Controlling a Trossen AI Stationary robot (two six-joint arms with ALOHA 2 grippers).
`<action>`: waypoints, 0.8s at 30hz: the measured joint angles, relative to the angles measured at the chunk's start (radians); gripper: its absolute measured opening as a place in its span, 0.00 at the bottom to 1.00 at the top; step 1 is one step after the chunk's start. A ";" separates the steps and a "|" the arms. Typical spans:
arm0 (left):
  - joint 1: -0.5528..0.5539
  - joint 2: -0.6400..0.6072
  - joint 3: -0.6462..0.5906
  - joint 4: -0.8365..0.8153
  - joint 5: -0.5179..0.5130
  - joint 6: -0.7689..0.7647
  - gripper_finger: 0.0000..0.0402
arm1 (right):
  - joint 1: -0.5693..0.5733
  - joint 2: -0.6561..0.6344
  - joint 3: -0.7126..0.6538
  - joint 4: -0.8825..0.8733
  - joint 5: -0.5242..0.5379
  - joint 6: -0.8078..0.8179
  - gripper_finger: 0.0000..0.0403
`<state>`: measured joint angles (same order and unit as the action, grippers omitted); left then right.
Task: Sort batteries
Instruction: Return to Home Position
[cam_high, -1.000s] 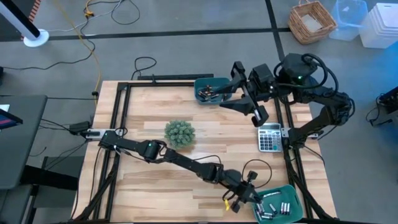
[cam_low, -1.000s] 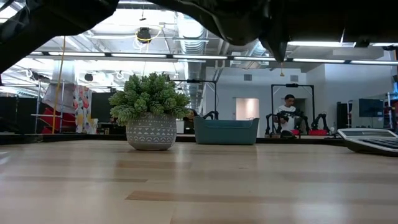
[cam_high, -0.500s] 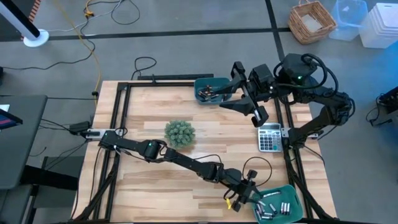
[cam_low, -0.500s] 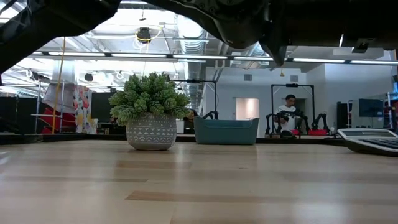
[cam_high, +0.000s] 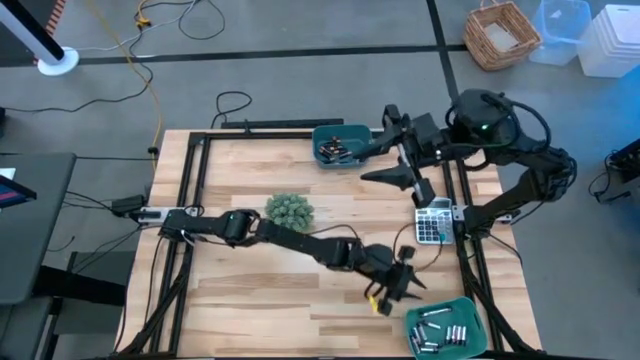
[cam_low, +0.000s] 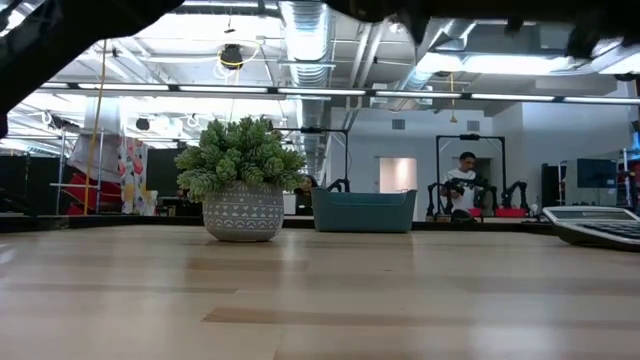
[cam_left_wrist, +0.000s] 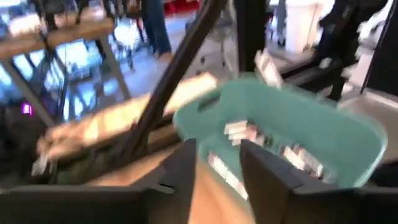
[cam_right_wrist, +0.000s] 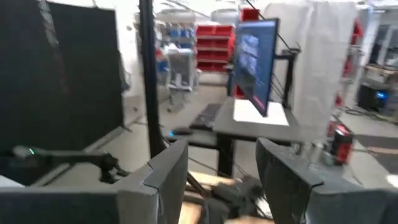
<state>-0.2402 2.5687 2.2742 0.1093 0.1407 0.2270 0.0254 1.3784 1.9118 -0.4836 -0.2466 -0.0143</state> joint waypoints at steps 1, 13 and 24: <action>0.011 -0.015 -0.031 -0.003 0.001 0.000 0.26 | -0.001 -0.005 0.000 -0.014 0.014 -0.012 0.51; 0.187 -0.565 -0.908 0.428 -0.014 -0.060 0.00 | -0.014 -0.118 -0.092 -0.064 0.099 -0.184 0.33; 0.264 -1.288 -1.612 0.467 -0.164 -0.029 0.00 | -0.024 -0.372 -0.752 0.366 0.102 -0.277 0.03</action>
<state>0.0242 1.2802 0.6618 0.5762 -0.0232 0.1977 0.0017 1.0066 1.1597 -0.1174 -0.1446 -0.2911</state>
